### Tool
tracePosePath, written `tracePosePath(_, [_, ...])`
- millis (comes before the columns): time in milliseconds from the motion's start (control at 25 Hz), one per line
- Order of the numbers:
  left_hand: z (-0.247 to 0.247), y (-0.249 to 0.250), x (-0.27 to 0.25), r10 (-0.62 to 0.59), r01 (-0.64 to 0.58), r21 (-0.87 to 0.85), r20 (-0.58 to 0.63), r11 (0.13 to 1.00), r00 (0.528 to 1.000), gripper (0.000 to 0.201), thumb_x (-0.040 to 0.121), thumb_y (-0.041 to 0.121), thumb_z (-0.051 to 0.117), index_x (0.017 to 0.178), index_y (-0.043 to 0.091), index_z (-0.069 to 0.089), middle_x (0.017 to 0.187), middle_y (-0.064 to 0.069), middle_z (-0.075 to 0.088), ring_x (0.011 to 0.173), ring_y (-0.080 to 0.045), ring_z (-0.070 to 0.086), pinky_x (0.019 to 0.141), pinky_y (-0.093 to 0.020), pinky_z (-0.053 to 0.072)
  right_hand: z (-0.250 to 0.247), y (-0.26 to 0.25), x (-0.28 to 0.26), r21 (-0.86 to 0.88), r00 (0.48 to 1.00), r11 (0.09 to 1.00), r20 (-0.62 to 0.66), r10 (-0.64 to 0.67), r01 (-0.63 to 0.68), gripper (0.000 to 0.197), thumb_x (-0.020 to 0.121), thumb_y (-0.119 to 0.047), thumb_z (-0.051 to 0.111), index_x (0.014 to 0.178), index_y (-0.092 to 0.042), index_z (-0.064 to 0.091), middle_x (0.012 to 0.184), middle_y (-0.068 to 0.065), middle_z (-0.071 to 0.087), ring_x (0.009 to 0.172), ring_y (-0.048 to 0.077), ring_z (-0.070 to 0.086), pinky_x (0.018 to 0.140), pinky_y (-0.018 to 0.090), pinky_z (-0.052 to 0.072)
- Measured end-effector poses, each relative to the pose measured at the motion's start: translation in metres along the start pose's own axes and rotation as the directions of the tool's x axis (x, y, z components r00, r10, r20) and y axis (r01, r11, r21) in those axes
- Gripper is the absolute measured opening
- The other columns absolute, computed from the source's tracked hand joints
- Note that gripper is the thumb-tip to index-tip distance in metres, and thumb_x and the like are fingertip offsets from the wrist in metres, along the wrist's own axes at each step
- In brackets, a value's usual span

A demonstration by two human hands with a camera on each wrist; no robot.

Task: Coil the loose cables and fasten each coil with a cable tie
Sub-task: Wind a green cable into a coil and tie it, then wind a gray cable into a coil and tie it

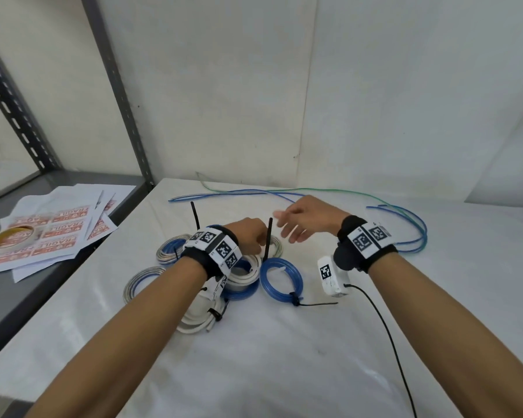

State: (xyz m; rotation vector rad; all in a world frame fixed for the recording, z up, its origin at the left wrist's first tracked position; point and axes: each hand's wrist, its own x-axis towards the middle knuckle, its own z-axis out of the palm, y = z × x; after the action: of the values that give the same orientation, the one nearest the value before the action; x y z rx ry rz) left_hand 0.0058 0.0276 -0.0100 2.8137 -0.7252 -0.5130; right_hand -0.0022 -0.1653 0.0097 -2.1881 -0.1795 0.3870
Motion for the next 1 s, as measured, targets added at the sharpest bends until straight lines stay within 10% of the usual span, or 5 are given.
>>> tracePosePath(200, [-0.017,0.0,0.0,-0.078,0.023,-0.218,-0.246,0.976,0.966,0.062,0.088,-0.011,0.048,0.147,0.009,0.041,0.135,-0.011,0.058,0.126,-0.027,0.052,0.103,-0.033,0.043,-0.031,0.077,0.017,-0.406,0.879,0.834,-0.441,0.18,-0.374,0.041,0.097,-0.03,0.064,0.131,-0.007,0.06,0.136,0.016,0.06,0.122,0.034,0.058,0.101,0.039,0.049])
tracePosePath(400, [-0.018,0.011,0.015,0.025,-0.195,-0.234,-0.578,0.953,0.816,0.042,0.095,0.005,0.056,0.137,0.007,0.052,0.124,-0.012,0.06,0.118,-0.028,0.055,0.101,-0.035,0.042,-0.041,0.104,0.012,-0.496,0.823,0.704,-0.519,0.229,-0.508,0.028,0.089,-0.025,0.071,0.113,-0.012,0.067,0.115,0.013,0.066,0.106,0.034,0.064,0.094,0.04,0.051])
tracePosePath(560, [-0.02,0.043,0.026,0.246,-0.397,-0.151,-0.577,0.905,0.779,0.056,0.093,0.02,0.068,0.144,0.01,0.046,0.134,-0.011,0.055,0.124,-0.022,0.051,0.105,-0.029,0.036,-0.054,0.06,-0.007,-0.338,0.913,0.939,-0.401,-0.078,-0.068,0.006,0.093,-0.021,0.069,0.09,-0.016,0.07,0.081,0.005,0.071,0.074,0.019,0.067,0.072,0.03,0.049])
tracePosePath(760, [-0.036,0.064,0.045,0.276,-0.389,-0.023,-0.666,0.921,0.693,0.026,0.096,0.027,0.052,0.111,0.009,0.061,0.106,-0.014,0.066,0.097,-0.037,0.061,0.087,-0.051,0.048,-0.062,-0.005,-0.052,-0.146,0.79,0.922,-0.479,-0.383,0.358,0.013,0.097,-0.015,0.066,0.098,-0.006,0.075,0.079,0.004,0.071,0.075,0.013,0.064,0.076,0.023,0.05])
tracePosePath(1000, [-0.076,0.019,0.034,0.018,-0.269,-0.178,-0.803,0.947,0.596,0.013,0.096,0.015,0.044,0.1,0.017,0.056,0.085,-0.001,0.071,0.081,-0.031,0.064,0.073,-0.044,0.052,-0.087,0.013,-0.082,0.273,0.416,0.738,-0.909,-0.011,0.617,0.018,0.091,-0.011,0.058,0.085,-0.015,0.074,0.072,-0.003,0.054,0.063,0.006,0.044,0.06,0.017,0.036])
